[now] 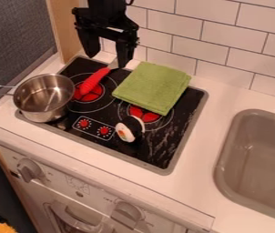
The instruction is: Move the red object on the green napkin
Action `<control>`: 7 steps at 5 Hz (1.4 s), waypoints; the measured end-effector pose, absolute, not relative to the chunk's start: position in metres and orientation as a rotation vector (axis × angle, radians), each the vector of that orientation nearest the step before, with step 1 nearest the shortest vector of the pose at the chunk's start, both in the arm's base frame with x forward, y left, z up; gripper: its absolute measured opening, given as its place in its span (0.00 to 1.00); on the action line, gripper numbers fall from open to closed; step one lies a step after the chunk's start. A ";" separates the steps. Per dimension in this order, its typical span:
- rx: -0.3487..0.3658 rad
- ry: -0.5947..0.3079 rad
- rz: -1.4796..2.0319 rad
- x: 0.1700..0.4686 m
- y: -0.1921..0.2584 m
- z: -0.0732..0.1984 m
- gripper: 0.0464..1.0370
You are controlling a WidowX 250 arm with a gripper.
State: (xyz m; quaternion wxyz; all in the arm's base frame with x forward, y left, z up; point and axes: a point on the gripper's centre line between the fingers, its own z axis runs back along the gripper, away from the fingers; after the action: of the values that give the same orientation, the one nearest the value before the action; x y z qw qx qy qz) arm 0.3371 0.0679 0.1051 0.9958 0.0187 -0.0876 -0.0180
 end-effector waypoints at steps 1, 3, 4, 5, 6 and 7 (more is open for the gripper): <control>0.030 -0.146 -0.025 0.336 0.068 0.094 0.96; 0.049 -0.102 0.064 0.354 0.105 0.069 0.96; 0.044 -0.096 0.075 0.369 0.125 0.048 0.96; 0.019 -0.068 0.066 0.373 0.133 0.027 0.96; 0.009 -0.039 0.070 0.370 0.136 0.012 0.96; 0.010 -0.040 0.078 0.374 0.138 0.009 0.92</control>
State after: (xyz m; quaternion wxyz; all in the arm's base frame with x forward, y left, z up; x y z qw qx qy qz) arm 0.3744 0.1381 0.0092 0.9990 0.0052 -0.0201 0.0391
